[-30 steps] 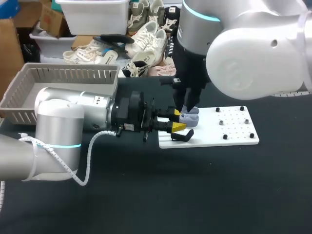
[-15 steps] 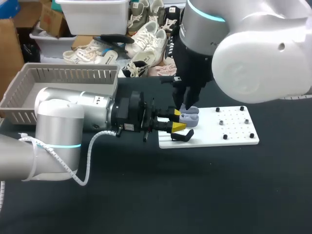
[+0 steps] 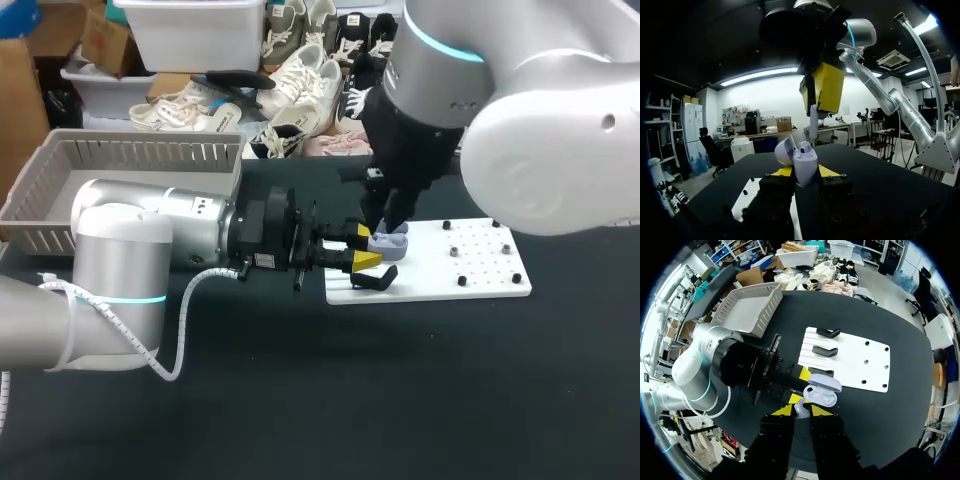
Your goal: Pick up each earbud case from the left stands, insert the matching earbuds, close the lid, and place the case in the box.
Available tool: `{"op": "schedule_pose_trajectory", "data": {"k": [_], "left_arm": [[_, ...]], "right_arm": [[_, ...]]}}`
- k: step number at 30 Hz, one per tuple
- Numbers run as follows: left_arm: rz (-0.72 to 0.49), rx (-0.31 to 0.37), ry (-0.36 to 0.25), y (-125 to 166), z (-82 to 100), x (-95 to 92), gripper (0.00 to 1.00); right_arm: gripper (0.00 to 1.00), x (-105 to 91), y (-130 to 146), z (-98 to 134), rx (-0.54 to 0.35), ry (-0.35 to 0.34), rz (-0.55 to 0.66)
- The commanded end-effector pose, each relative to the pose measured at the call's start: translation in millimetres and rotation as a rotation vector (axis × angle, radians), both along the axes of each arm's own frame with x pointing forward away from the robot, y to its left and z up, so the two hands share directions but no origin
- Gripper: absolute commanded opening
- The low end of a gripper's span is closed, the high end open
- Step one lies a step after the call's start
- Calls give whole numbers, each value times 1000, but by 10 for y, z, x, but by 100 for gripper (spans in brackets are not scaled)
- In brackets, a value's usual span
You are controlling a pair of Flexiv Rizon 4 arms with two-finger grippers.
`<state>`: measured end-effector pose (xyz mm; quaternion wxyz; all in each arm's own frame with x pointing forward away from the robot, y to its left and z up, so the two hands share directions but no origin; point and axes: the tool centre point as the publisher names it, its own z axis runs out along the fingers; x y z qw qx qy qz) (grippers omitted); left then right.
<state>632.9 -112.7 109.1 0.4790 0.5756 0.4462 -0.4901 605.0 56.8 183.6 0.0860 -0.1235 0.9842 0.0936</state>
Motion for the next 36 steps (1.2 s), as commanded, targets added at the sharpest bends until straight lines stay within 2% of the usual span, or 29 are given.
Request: {"op": "schedule_pose_trajectory", "data": {"k": [1,36], "left_arm": [[0,0,0,-1,-1,2,0],[0,0,0,-1,-1,2,0]], "right_arm": [[0,19,-9,-21,3,3,4],[0,159,-39,-144,-24,11,17]]}}
